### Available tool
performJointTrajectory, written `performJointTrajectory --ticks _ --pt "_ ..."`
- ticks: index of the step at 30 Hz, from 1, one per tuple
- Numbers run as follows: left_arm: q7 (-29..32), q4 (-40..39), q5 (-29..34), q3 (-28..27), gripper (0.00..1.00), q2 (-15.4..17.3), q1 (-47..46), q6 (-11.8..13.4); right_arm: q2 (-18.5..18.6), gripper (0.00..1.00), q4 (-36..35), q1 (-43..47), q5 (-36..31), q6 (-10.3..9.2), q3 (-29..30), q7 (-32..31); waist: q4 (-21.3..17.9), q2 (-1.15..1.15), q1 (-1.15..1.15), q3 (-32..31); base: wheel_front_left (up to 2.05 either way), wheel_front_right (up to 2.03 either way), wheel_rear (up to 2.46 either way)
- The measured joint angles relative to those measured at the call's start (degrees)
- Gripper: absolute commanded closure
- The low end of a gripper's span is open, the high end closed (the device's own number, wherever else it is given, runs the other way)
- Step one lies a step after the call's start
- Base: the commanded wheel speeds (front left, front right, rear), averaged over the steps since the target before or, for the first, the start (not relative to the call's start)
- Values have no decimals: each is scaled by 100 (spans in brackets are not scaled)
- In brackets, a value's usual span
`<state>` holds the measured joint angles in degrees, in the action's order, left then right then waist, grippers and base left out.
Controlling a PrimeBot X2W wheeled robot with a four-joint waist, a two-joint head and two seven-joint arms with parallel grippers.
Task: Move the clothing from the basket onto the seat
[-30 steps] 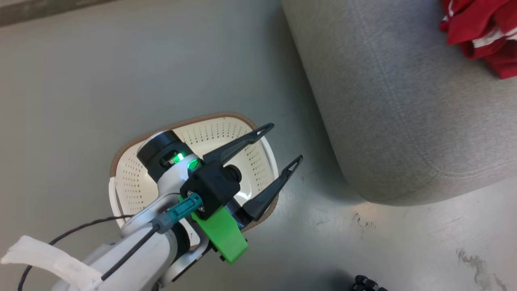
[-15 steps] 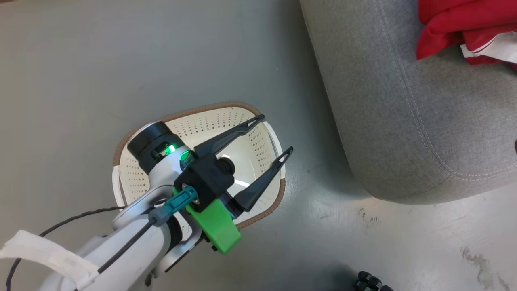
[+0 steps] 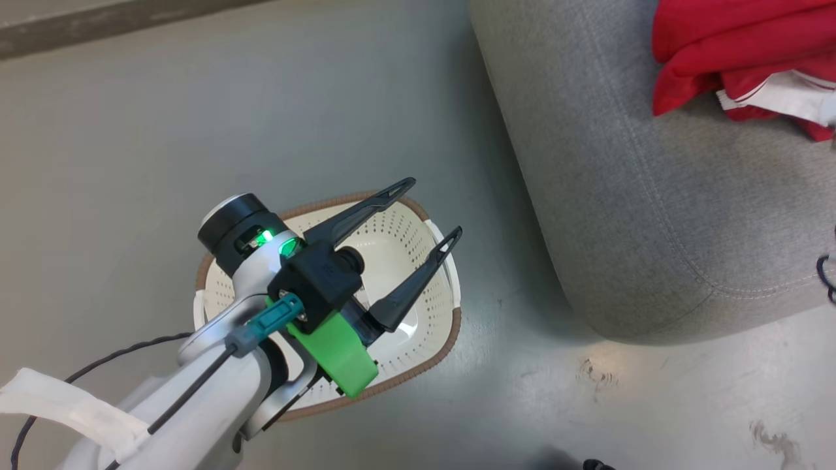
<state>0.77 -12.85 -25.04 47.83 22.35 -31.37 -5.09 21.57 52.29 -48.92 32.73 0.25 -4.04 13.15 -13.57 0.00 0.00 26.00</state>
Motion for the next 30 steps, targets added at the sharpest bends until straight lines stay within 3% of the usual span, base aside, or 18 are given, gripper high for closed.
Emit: performJointTrajectory --ticks 5,16,21,30 --pt "-180 160 -124 -115 0 -30 115 24 -56 0 211 372 -4 121 -49 1 9 0 0 -271 0 0 0" --pt "-505 431 -266 -378 0 -118 503 336 -218 0 7 850 -163 347 -247 109 78 0 0 -749 0 0 0" --pt "-647 554 -367 -559 0 -137 797 553 -392 0 -379 1055 -272 472 -411 119 162 0 0 -982 0 0 0" --pt "-928 765 -633 -879 0 -190 1261 922 -668 0 -1423 1491 -601 530 -616 121 417 0 0 -1350 0 0 0"
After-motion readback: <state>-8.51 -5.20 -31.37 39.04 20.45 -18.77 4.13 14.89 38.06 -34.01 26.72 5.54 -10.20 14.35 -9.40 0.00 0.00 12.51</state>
